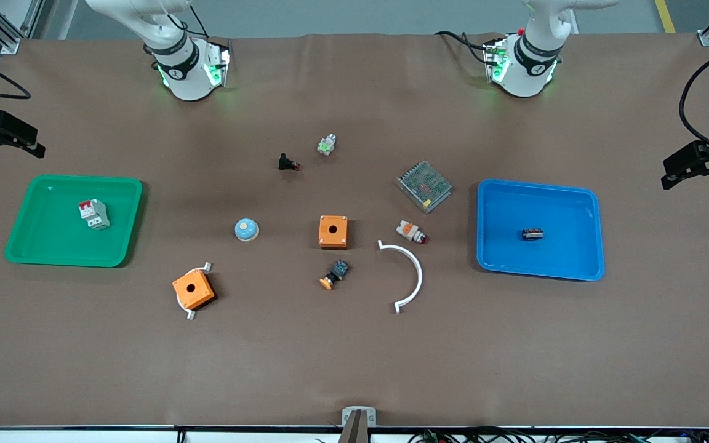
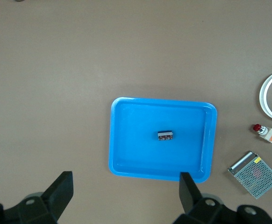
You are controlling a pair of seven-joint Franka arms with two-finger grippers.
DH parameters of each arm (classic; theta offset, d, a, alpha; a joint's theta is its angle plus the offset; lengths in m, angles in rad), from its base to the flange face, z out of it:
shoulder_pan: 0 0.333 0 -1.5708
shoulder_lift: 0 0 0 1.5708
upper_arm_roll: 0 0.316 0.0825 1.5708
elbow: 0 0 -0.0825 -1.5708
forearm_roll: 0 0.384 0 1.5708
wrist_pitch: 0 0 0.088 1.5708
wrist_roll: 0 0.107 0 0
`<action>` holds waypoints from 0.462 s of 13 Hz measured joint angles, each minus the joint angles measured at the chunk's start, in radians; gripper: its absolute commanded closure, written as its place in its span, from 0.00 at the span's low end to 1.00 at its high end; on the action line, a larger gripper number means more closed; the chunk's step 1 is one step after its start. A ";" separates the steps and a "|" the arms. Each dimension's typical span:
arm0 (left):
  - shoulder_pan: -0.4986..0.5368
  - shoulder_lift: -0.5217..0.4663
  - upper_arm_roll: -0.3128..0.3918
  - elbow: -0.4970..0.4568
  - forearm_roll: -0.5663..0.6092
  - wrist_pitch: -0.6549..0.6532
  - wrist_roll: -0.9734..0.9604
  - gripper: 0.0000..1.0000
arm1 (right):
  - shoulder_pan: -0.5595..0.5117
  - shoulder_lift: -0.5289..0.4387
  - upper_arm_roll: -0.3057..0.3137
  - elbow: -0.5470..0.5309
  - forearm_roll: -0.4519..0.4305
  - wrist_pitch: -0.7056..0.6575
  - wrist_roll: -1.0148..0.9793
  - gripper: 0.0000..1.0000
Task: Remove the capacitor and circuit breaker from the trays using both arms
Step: 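Reach the right gripper to the green tray while the left gripper reaches the blue tray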
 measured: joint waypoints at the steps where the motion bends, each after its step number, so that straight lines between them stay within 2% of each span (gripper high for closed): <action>1: 0.003 0.000 0.001 0.000 0.000 0.000 0.000 0.00 | 0.000 0.000 0.000 0.001 0.000 0.000 0.000 0.00; 6: 0.011 0.001 -0.004 -0.003 0.002 0.000 -0.005 0.00 | 0.002 0.000 0.008 0.006 0.000 -0.002 0.000 0.00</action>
